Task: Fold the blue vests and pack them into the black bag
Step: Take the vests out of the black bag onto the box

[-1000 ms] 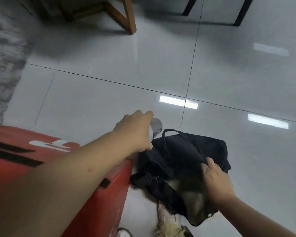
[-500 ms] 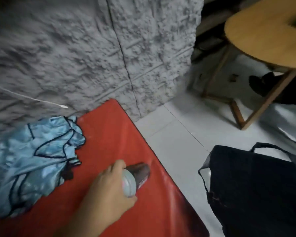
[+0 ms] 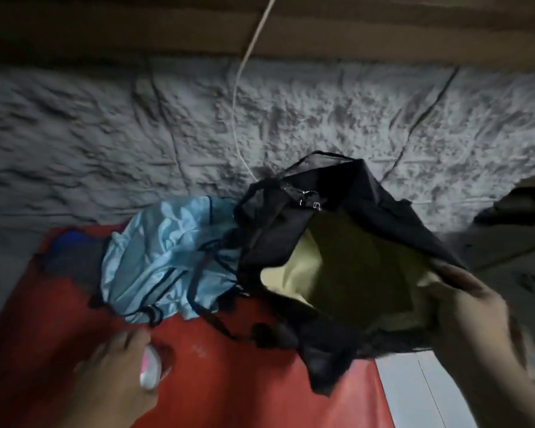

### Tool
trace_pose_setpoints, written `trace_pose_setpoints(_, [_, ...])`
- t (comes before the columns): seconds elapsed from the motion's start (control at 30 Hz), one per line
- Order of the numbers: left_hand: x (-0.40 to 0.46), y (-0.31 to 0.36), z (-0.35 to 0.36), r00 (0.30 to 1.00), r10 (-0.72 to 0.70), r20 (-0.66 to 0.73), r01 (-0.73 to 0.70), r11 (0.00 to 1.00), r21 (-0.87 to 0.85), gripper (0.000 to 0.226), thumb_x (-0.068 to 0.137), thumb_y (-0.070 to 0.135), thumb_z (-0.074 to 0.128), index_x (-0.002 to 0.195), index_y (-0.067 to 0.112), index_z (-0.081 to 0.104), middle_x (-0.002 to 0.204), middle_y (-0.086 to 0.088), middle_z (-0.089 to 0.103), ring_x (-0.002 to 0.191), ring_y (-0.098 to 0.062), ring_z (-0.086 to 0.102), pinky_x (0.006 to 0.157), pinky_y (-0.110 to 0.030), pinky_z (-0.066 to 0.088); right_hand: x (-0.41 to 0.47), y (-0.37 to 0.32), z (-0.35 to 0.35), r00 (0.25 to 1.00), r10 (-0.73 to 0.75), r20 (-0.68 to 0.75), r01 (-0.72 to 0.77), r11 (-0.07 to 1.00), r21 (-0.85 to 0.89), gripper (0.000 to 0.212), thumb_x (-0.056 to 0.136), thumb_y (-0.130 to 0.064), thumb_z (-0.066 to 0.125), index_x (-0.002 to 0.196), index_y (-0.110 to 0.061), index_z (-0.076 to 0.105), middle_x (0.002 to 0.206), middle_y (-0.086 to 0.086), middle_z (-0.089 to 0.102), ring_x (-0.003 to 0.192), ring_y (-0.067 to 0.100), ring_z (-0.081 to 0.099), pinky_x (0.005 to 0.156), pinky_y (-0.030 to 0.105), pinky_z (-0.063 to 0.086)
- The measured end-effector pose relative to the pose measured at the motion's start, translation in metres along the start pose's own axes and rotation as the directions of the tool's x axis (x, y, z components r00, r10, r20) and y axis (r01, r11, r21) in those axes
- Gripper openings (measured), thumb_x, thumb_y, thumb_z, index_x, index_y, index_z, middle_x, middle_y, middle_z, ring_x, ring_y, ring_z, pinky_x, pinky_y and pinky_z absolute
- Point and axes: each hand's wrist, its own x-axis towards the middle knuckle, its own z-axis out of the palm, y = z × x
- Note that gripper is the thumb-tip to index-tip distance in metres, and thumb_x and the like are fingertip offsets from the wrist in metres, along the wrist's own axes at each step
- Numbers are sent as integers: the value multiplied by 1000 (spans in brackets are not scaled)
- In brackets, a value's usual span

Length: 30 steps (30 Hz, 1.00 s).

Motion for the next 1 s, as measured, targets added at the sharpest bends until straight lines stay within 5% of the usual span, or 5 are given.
trace_pose_setpoints(0.23, [7, -96, 12, 976, -116, -183, 105, 992, -69, 89, 30, 62, 68, 114, 37, 51, 106, 3, 60, 91, -33, 66, 73, -50, 55, -43, 63, 84, 966, -25, 256, 132, 902, -411, 51, 73, -5, 69, 96, -50, 73, 100, 1, 73, 96, 25, 68, 80, 35, 53])
trace_pose_setpoints(0.33, [27, -144, 29, 959, -122, -256, 96, 989, -112, 98, 26, 51, 76, 117, 24, 53, 99, -8, 63, 79, -40, 65, 68, -54, 54, -90, 82, 99, 746, -445, 495, 665, 487, -565, 50, 71, -8, 77, 118, -23, 68, 111, 8, 58, 101, 34, 58, 88, 42, 50])
trace_pose_setpoints(0.43, [44, -165, 30, 954, -135, -268, 101, 986, -135, 94, 36, 41, 83, 120, 13, 54, 100, -14, 64, 82, -38, 63, 73, -49, 53, -140, 117, 117, 534, -222, 816, 836, 283, -470, 47, 79, -24, 73, 124, -32, 60, 116, -3, 56, 99, 29, 63, 84, 37, 50])
trace_pose_setpoints(0.6, [57, -178, 14, 963, -104, -250, 57, 980, -188, 99, 40, 71, 74, 124, 27, 45, 110, -1, 63, 92, -33, 66, 76, -48, 55, -123, 182, 154, 579, 452, 678, 743, 50, -668, 67, 82, -47, 62, 145, -40, 38, 136, 4, 57, 116, 29, 63, 93, 36, 53])
trace_pose_setpoints(1.0, [122, -181, -32, 926, -264, -271, 164, 925, -342, 55, 53, 47, 81, 90, 26, 46, 92, 2, 55, 83, -25, 58, 73, -36, 51, -47, 184, 184, 810, 313, 496, 509, 44, -860, 99, 78, -38, 79, 150, 5, 26, 141, 29, 45, 129, 43, 48, 104, 40, 43])
